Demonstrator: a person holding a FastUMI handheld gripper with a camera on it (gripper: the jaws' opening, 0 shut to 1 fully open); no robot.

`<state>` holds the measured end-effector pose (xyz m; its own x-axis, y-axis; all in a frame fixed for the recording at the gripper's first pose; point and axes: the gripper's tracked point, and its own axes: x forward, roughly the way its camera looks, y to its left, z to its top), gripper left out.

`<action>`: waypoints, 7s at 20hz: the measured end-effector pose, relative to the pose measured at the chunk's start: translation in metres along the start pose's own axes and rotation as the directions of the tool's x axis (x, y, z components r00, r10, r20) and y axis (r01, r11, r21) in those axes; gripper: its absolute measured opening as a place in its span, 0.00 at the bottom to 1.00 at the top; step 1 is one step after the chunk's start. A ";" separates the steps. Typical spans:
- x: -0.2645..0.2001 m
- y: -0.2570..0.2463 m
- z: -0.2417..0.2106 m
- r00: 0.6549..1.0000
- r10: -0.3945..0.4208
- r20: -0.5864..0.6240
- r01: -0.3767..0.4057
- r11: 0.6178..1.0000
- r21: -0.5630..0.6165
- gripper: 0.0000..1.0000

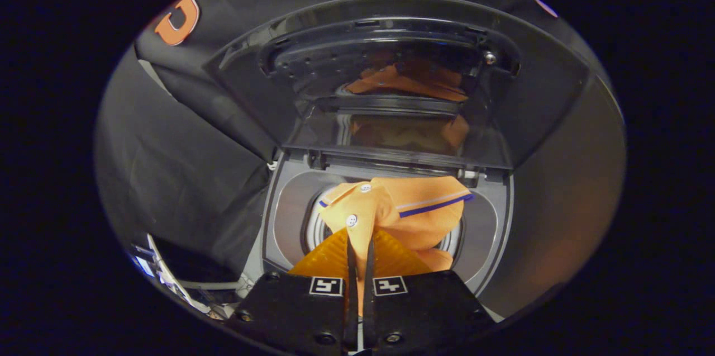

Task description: Put the clothes into the washing machine and then close the washing machine lid.

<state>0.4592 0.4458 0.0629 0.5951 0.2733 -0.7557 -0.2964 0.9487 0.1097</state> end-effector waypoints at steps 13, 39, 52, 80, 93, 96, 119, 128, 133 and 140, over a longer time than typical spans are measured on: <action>-0.006 0.008 0.017 0.992 -0.018 0.126 0.028 0.996 -0.085 0.90; -0.108 0.014 0.103 0.891 -0.012 0.454 0.084 0.987 -0.140 0.90; -0.132 0.022 0.194 0.815 -0.094 0.572 0.158 0.985 -0.064 0.90; -0.073 -0.008 0.176 0.808 -0.193 0.557 0.188 0.980 0.066 0.92; -0.087 0.003 0.119 0.803 -0.171 0.572 0.186 0.982 0.032 0.92; -0.087 0.004 0.103 0.810 -0.162 0.564 0.182 0.983 0.022 0.92; -0.030 -0.001 -0.027 0.947 -0.152 0.283 0.164 0.986 -0.022 0.97; -0.081 -0.009 -0.071 0.941 -0.091 0.325 0.117 0.991 -0.059 0.97; -0.197 -0.033 -0.085 0.870 -0.029 0.492 0.061 0.997 -0.050 0.97; -0.390 -0.116 -0.119 0.624 -0.051 0.780 0.126 0.991 -0.036 0.97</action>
<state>0.1729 0.2104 0.2680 0.9689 0.2462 0.0266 -0.2460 0.9692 -0.0101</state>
